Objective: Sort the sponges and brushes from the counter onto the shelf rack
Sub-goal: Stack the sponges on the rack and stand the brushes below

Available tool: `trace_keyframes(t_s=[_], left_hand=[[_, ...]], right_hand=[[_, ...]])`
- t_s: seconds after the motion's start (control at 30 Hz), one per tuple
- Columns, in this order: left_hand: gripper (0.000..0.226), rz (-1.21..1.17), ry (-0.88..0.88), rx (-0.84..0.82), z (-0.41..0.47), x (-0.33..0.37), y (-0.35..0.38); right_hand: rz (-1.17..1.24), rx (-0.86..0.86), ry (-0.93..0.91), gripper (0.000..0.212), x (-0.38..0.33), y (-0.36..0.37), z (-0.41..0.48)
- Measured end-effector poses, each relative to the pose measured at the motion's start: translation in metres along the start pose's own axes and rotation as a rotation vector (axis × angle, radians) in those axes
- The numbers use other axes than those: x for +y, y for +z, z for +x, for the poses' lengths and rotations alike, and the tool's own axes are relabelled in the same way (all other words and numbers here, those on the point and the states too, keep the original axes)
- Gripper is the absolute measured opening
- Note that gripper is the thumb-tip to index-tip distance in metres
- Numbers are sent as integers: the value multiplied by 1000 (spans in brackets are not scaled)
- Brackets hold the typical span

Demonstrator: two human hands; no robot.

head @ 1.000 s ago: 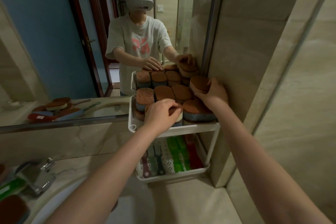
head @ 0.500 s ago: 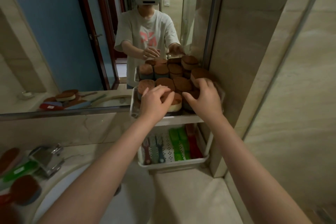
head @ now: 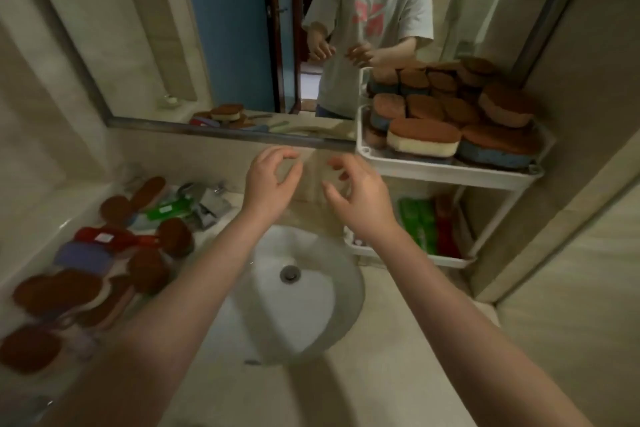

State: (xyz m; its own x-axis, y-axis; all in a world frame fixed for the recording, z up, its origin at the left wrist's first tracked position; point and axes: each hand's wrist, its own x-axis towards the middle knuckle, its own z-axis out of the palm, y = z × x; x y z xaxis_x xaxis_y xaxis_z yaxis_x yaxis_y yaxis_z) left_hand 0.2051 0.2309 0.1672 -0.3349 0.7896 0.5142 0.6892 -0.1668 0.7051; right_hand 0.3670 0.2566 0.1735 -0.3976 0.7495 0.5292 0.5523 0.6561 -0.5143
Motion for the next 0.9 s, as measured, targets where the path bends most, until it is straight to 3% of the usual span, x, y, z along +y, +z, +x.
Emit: trace_keyframes(t_s=[0.27, 0.63, 0.77, 0.9], left_hand=[[19, 156, -227, 3, -45, -131, -124], [30, 271, -574, 12, -109, -258, -248], [42, 296, -713, -61, -128, -301, -278], [65, 366, -729, -226, -130, -315, -285]], right_hand=[[153, -320, 89, 31, -91, 131, -1], [77, -691, 107, 30, -161, 289, -9], [-63, -823, 117, 48, -164, 337, -14], [-167, -885, 206, 61, -163, 371, -19]])
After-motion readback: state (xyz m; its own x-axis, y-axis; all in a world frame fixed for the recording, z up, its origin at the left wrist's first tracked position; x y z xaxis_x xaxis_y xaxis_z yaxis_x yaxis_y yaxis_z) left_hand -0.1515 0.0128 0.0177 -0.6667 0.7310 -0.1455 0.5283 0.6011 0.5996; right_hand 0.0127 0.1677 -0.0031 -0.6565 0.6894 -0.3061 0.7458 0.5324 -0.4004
